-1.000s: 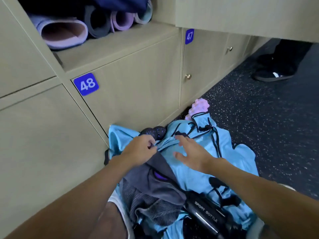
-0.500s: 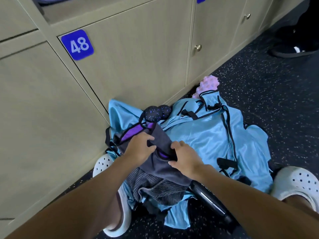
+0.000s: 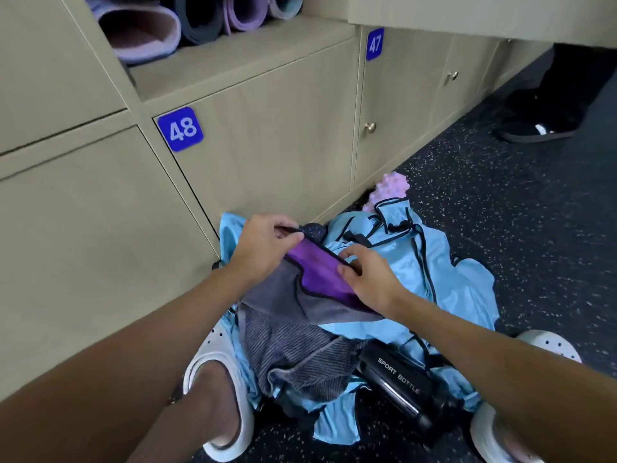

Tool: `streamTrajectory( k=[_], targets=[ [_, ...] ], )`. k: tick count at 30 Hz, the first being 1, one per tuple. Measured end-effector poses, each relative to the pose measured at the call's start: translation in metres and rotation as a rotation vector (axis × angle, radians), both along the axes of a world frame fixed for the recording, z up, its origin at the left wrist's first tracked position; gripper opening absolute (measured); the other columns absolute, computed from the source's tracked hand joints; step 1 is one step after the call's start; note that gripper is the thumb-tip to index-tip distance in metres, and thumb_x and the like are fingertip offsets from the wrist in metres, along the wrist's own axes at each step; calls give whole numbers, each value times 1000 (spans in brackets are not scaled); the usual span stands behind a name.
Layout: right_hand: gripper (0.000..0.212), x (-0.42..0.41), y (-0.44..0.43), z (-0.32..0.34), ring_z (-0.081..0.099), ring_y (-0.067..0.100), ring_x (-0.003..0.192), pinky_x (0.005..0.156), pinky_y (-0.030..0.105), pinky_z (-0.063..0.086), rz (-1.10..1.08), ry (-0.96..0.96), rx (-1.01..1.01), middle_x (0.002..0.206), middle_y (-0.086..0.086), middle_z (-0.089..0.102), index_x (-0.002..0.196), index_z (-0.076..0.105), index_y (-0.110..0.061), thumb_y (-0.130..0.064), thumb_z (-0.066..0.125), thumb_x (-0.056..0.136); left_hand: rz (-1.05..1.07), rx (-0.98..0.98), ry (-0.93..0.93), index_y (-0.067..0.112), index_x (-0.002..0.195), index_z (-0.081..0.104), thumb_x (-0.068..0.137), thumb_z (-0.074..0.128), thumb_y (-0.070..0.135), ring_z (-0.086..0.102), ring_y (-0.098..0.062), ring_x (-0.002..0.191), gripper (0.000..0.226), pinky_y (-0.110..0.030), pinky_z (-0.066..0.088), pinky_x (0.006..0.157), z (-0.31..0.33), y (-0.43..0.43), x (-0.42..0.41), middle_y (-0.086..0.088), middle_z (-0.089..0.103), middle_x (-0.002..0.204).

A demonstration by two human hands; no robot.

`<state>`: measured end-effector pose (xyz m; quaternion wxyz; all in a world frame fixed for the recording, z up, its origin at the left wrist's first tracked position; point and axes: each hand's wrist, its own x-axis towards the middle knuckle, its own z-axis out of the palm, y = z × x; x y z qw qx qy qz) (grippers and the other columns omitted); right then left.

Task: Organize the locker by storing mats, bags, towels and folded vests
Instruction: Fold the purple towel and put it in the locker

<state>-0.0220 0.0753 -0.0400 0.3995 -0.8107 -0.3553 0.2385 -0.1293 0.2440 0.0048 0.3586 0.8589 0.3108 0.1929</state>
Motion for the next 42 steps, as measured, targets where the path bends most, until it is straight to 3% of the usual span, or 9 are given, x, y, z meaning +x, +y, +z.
streamTrajectory(
  k=[6, 10, 17, 22, 25, 31, 35, 38, 42],
  targets=[
    [42, 9, -6, 95, 35, 12, 55, 54, 26, 27, 72, -120, 10, 57, -4, 37, 60, 37, -20, -18, 57, 97, 12, 156, -163, 10, 87, 73, 86, 75, 12, 47, 6, 48, 3, -11, 35, 55, 113, -6, -1, 13, 51, 58],
    [42, 5, -24, 180, 30, 5, 44, 44, 19, 27, 34, -207, 108, 52, -7, 35, 59, 40, -19, -20, 58, 97, -13, 8, -284, 19, 109, 58, 88, 70, 6, 57, -12, 65, 28, -27, 50, 69, 171, -23, -9, -1, 61, 82],
    [47, -9, -55, 260, 24, 4, 40, 41, 19, 19, -15, -116, 238, 53, -2, 30, 55, 38, -16, -17, 61, 96, -221, -148, -238, 14, 116, 59, 85, 75, 7, 61, -15, 89, 36, -12, 49, 79, 203, -97, -30, -9, 62, 107],
    [22, -15, -89, 272, 36, 11, 54, 47, 22, 26, 0, 133, 315, 66, 7, 41, 77, 54, -7, -14, 56, 98, -365, -341, -180, 21, 115, 60, 88, 73, 17, 67, -5, 96, 30, -15, 52, 85, 192, -123, -32, -9, 67, 117],
    [14, -16, -98, 272, 45, 12, 56, 50, 20, 37, -1, 239, 378, 71, 9, 51, 84, 55, -8, -2, 54, 97, -422, -389, -276, 20, 108, 64, 85, 75, 8, 66, -5, 83, 28, -15, 52, 79, 192, -134, -24, -2, 72, 99],
    [48, -8, -99, 277, 45, 15, 59, 57, 26, 38, -88, 155, 444, 65, 2, 51, 110, 63, -24, 15, 40, 91, -411, -204, -288, 14, 86, 69, 81, 78, 2, 59, -9, 66, 15, -21, 50, 66, 201, -129, -14, 4, 67, 75],
    [33, -4, -104, 285, 53, 15, 71, 70, 27, 43, -217, 110, 466, 75, 3, 64, 94, 74, -17, 4, 48, 92, -456, -38, -97, -2, 81, 65, 85, 76, 10, 40, -8, 56, 17, -28, 38, 59, 192, -114, -19, 0, 50, 66],
    [10, -3, -110, 288, 59, 11, 80, 72, 19, 47, -172, 0, 416, 90, 2, 70, 89, 71, -23, -14, 71, 87, -402, -36, -135, 7, 85, 71, 88, 73, 10, 55, -13, 65, 4, -41, 50, 66, 192, -103, -22, -11, 68, 75],
    [37, -6, -108, 281, 61, 1, 82, 68, 8, 47, -90, -114, 251, 96, -8, 66, 98, 64, -27, -37, 85, 69, -412, -28, -256, 10, 95, 72, 91, 67, 5, 65, -12, 79, 8, -39, 55, 82, 206, -105, -26, -11, 74, 93]
  ],
)
